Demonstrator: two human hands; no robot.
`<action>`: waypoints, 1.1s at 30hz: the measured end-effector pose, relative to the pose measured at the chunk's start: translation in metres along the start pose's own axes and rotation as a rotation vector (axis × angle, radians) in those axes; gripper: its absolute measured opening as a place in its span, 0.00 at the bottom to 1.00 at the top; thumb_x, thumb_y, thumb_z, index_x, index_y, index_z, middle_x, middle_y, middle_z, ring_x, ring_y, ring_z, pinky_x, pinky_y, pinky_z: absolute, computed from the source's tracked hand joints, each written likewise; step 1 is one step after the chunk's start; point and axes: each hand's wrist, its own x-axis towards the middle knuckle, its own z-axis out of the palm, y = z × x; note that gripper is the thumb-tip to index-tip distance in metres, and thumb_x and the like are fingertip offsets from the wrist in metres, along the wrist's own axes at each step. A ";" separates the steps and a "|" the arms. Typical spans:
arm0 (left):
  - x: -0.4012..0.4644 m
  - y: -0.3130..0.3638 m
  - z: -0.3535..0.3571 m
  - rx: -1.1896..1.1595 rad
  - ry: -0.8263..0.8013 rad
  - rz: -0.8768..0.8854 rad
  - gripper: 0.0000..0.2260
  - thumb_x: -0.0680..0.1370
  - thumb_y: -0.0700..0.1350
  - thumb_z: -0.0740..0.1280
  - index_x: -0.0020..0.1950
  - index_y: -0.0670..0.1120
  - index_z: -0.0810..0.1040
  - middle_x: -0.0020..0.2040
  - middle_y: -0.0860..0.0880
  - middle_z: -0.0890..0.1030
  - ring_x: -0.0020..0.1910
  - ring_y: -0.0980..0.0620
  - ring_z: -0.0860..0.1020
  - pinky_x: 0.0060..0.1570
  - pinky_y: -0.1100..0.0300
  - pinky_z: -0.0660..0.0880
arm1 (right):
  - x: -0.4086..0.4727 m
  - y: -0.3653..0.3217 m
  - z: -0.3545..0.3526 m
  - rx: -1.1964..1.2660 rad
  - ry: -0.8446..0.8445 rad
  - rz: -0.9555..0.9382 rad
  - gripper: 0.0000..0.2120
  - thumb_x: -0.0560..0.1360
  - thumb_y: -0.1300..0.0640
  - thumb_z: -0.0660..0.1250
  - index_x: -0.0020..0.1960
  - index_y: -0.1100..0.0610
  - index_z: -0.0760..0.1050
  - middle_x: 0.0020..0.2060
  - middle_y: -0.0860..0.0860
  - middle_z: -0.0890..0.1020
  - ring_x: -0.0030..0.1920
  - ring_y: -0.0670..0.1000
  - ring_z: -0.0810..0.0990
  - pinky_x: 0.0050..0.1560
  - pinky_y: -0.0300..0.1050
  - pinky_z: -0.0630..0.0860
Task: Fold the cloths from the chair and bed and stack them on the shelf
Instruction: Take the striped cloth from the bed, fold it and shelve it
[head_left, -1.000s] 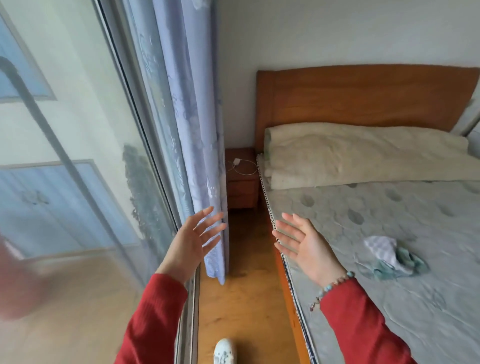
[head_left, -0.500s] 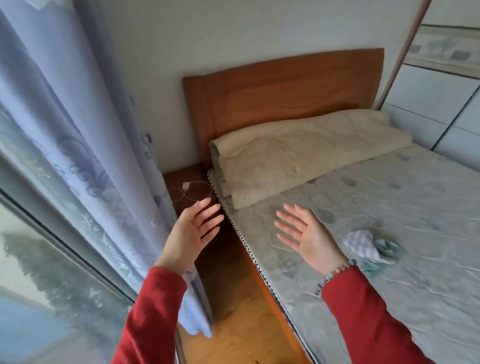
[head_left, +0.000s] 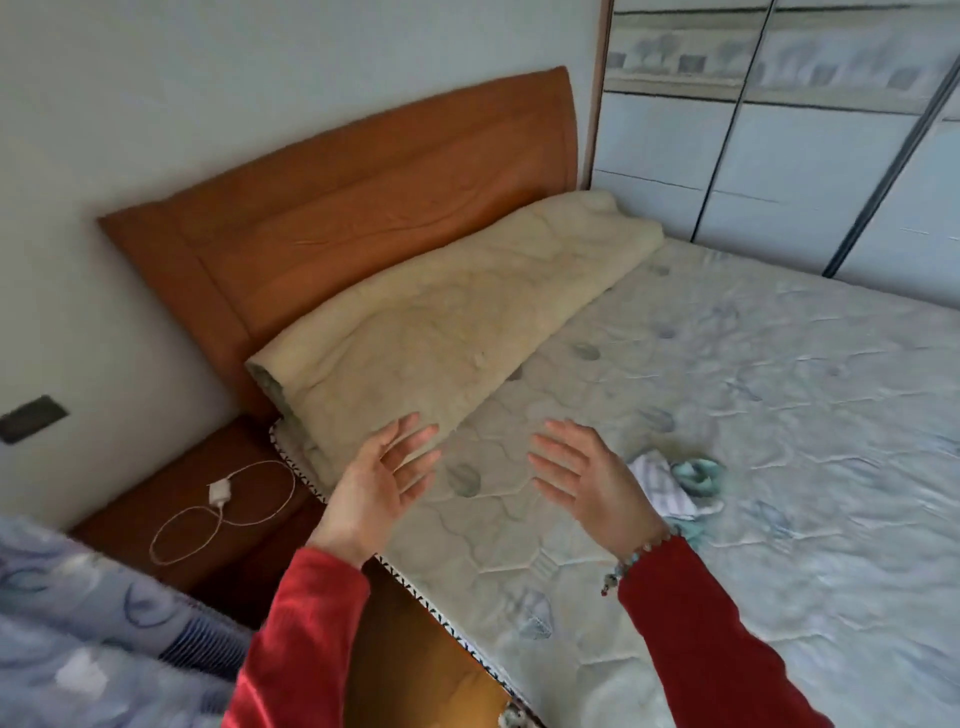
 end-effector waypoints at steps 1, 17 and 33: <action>0.018 0.004 0.011 0.022 -0.021 -0.017 0.11 0.81 0.51 0.59 0.57 0.52 0.79 0.55 0.51 0.85 0.58 0.47 0.80 0.69 0.49 0.66 | 0.011 -0.007 -0.005 0.020 0.021 -0.009 0.13 0.80 0.48 0.62 0.58 0.52 0.80 0.57 0.51 0.84 0.59 0.52 0.82 0.62 0.52 0.76; 0.248 -0.049 0.196 0.344 -0.504 -0.300 0.13 0.82 0.51 0.59 0.62 0.50 0.78 0.58 0.50 0.84 0.58 0.49 0.82 0.62 0.51 0.73 | 0.099 -0.095 -0.138 0.234 0.555 -0.214 0.15 0.80 0.50 0.62 0.61 0.54 0.79 0.57 0.52 0.84 0.59 0.54 0.82 0.64 0.52 0.76; 0.497 -0.274 0.289 0.974 -0.710 -0.430 0.08 0.80 0.50 0.65 0.56 0.51 0.78 0.58 0.49 0.83 0.50 0.53 0.81 0.56 0.55 0.73 | 0.295 -0.045 -0.354 -0.127 0.871 -0.020 0.12 0.80 0.54 0.62 0.57 0.56 0.80 0.54 0.55 0.85 0.51 0.53 0.81 0.53 0.48 0.74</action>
